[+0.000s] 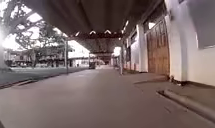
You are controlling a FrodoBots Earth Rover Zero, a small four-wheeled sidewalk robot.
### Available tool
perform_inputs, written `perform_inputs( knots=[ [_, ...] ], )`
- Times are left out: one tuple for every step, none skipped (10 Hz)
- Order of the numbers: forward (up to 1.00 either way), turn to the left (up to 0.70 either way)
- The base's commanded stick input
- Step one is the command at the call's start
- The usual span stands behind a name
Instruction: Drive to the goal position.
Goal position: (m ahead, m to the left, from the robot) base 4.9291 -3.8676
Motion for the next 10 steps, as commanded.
perform_inputs(
  knots=[
    [0.7,0.0],
    [0.7,0.0],
    [0.7,0.0],
    [0.7,0.0],
    [0.7,0.0],
    [0.7,0.0],
    [0.7,0.0],
    [0.7,0.0],
    [0.7,0.0],
    [0.7,0.0]
  ],
)
